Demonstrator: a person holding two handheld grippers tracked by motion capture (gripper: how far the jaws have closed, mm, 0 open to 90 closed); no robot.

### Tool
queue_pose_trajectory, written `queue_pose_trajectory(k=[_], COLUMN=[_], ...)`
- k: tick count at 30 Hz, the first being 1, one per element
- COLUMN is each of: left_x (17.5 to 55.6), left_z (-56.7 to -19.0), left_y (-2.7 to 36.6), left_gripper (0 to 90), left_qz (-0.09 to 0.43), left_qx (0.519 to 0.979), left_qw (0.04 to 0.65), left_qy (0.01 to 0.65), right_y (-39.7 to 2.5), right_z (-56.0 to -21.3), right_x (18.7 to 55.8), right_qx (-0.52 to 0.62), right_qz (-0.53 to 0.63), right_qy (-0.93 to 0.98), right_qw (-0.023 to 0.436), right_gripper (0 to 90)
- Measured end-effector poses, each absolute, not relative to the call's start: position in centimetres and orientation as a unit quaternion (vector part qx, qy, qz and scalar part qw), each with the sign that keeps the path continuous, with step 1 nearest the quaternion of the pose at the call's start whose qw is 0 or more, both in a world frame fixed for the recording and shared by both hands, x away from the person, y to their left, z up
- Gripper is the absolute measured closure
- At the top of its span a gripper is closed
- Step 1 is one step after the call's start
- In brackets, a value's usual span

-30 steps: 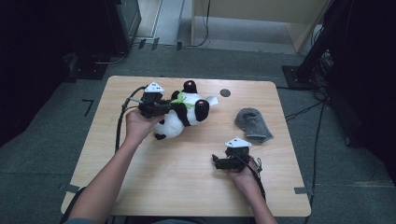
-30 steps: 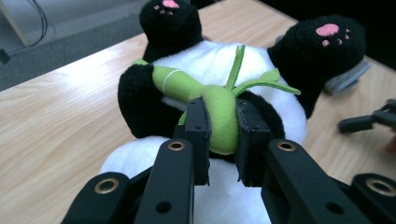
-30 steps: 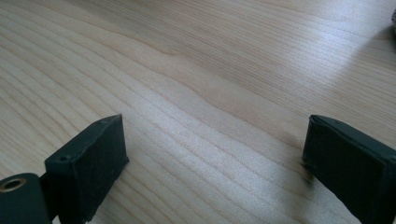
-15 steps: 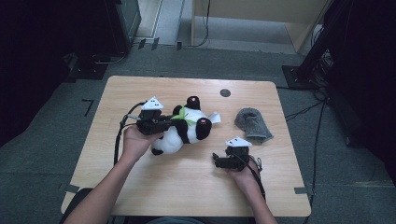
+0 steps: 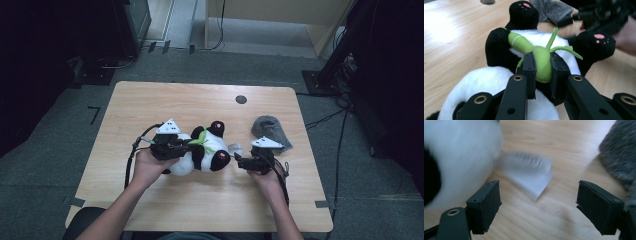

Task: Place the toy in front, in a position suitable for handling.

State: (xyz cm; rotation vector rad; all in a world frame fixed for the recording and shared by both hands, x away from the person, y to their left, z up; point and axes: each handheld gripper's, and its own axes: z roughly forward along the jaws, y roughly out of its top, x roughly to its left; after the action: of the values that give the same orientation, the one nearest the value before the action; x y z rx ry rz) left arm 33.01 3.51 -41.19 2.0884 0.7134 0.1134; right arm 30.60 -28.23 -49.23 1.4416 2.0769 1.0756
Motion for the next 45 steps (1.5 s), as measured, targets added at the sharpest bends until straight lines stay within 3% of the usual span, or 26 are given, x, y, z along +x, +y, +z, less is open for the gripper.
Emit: queue_pose_trajectory(k=[8,12,19,24,45], left_x=[32.8,32.4,31.8,31.7,31.6], left_z=[-42.2,-42.2,-42.0,-41.4,-42.4], left_y=[3.8,3.6,3.5,4.0,8.3], left_gripper=[72.8,64.0,39.6,28.8,25.7], left_qz=[0.019,0.034,0.04,0.052,0.075], left_qx=[0.839,0.844,0.849,0.843,0.825], left_qw=[0.454,0.448,0.449,0.452,0.447], left_qy=[0.3,0.294,0.276,0.288,0.338], right_y=[-29.8,-30.7,-32.5,-33.7,-36.8], right_z=[-47.6,-46.9,-46.3,-45.6,-47.3], right_x=[31.0,31.3,31.9,32.2,36.4], right_qx=[0.523,0.515,0.53,0.541,0.575], right_qz=[0.4,0.404,0.398,0.392,0.348], right_qy=[0.721,0.721,0.71,0.7,0.699], right_qw=[0.216,0.227,0.24,0.252,0.243], right_gripper=[22.1,28.0,28.7,29.5,34.0])
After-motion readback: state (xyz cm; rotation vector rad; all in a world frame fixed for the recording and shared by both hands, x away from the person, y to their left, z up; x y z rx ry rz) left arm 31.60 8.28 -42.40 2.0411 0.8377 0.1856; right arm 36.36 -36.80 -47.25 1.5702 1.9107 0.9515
